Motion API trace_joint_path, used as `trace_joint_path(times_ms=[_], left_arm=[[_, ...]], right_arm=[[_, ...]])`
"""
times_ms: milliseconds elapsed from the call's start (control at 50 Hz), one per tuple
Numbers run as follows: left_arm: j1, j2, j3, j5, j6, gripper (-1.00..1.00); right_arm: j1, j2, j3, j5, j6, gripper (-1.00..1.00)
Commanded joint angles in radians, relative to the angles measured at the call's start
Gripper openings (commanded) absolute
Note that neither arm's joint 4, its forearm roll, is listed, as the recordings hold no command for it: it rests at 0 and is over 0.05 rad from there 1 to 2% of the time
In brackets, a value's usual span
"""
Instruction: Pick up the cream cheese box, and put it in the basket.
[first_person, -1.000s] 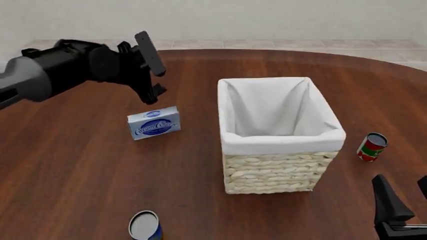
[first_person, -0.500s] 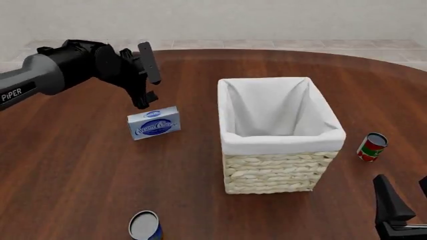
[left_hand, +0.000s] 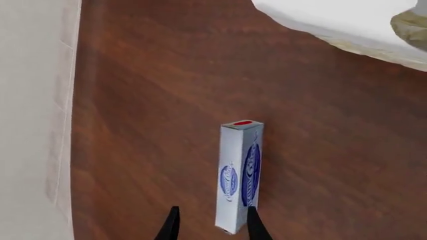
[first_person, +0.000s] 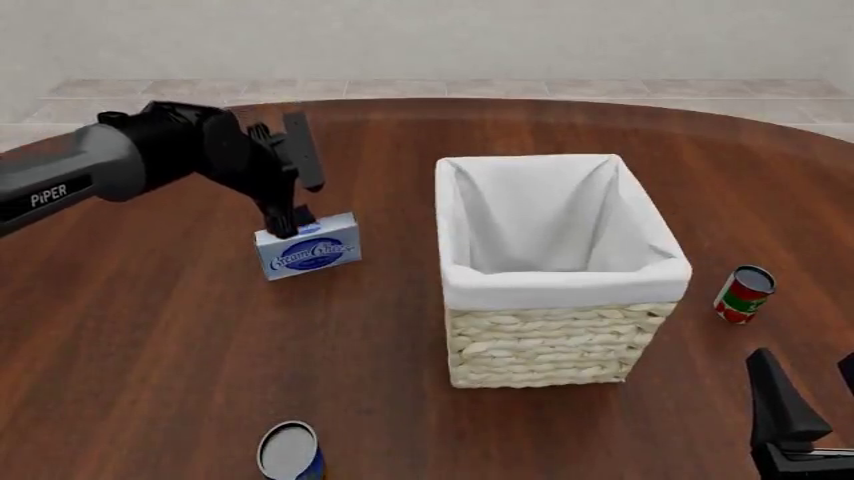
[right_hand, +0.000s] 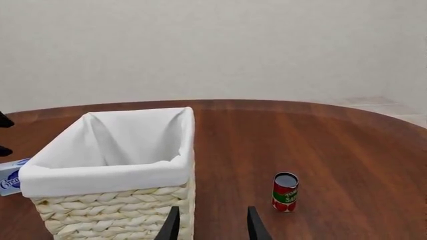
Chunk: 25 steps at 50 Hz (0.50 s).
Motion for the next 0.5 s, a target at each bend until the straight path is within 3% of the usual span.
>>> trace_joint_path(times_ms=[20,200,500], left_arm=[[0.000,0.019,0.013,-0.014,0.001,1.00],[-0.026,0.016,0.048,-0.039,0.002,1.00],[0.002,0.071,0.027,-0.058,0.000,1.00]], right_arm=[[0.002,0.001,0.000,0.001,0.000,1.00],[0.002,0.001,0.000,0.001,0.000,1.00],[-0.001,-0.001,0.000,-0.001,-0.002,1.00]])
